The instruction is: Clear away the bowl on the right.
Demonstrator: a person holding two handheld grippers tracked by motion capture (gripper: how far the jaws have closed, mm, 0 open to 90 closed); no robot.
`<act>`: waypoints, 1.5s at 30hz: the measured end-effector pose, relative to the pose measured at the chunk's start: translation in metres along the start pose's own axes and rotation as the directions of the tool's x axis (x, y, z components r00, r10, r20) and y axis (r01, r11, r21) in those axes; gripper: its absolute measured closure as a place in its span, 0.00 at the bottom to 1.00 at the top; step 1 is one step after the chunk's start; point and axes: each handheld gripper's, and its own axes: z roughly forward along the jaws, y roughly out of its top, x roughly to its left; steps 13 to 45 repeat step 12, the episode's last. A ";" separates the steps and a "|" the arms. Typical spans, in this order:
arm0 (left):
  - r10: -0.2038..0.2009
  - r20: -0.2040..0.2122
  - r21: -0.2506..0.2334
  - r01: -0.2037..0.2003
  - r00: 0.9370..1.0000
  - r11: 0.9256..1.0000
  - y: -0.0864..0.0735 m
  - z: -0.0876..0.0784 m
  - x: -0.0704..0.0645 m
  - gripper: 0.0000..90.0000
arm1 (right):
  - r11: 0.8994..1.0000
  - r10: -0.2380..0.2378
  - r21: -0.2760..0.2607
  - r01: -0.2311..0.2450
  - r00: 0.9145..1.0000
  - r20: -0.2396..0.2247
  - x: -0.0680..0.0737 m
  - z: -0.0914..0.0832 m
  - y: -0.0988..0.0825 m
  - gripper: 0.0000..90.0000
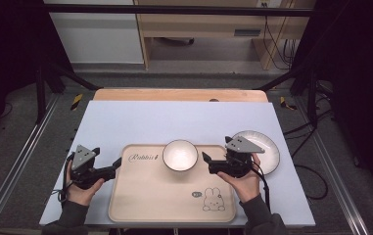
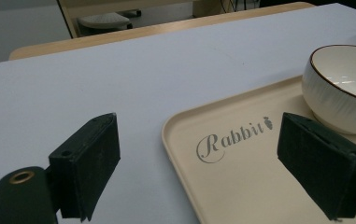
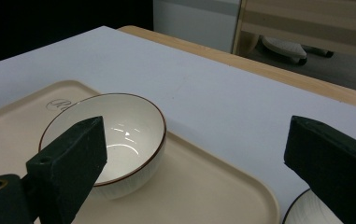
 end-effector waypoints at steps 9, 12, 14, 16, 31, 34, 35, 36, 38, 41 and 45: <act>0.008 -0.002 0.007 -0.008 1.000 1.000 -0.001 0.001 0.000 0.14 | 0.999 0.034 -0.012 -0.034 0.999 0.031 -0.012 -0.010 -0.014 0.07; 0.009 -0.002 0.007 -0.009 1.000 1.000 -0.002 0.001 0.000 0.14 | 0.999 0.043 -0.013 -0.042 0.998 0.037 -0.015 -0.012 -0.016 0.06; 0.009 -0.002 0.007 -0.009 1.000 1.000 -0.002 0.001 0.000 0.14 | 0.999 0.043 -0.013 -0.042 0.998 0.037 -0.015 -0.012 -0.016 0.06; 0.009 -0.002 0.007 -0.009 1.000 1.000 -0.002 0.001 0.000 0.14 | 0.999 0.043 -0.013 -0.042 0.998 0.037 -0.015 -0.012 -0.016 0.06; 0.009 -0.002 0.007 -0.009 1.000 1.000 -0.002 0.001 0.000 0.14 | 0.999 0.043 -0.013 -0.042 0.998 0.037 -0.015 -0.012 -0.016 0.06; 0.009 -0.002 0.007 -0.009 1.000 1.000 -0.002 0.001 0.000 0.14 | 0.999 0.043 -0.013 -0.042 0.998 0.037 -0.015 -0.012 -0.016 0.06; 0.009 -0.002 0.007 -0.009 1.000 1.000 -0.002 0.001 0.000 0.14 | 0.999 0.043 -0.013 -0.042 0.998 0.037 -0.015 -0.012 -0.016 0.06; 0.009 -0.002 0.007 -0.009 1.000 1.000 -0.002 0.001 0.000 0.14 | 0.999 0.043 -0.013 -0.042 0.998 0.037 -0.015 -0.012 -0.016 0.06; 0.009 -0.002 0.007 -0.009 1.000 1.000 -0.002 0.001 0.000 0.14 | 0.999 0.043 -0.013 -0.042 0.998 0.037 -0.015 -0.012 -0.016 0.06; 0.009 -0.002 0.007 -0.009 1.000 1.000 -0.002 0.001 0.000 0.14 | 0.999 0.043 -0.013 -0.042 0.998 0.037 -0.015 -0.012 -0.016 0.06; 0.009 -0.002 0.007 -0.009 1.000 1.000 -0.002 0.001 0.000 0.14 | 0.999 0.043 -0.013 -0.042 0.998 0.037 -0.015 -0.012 -0.016 0.06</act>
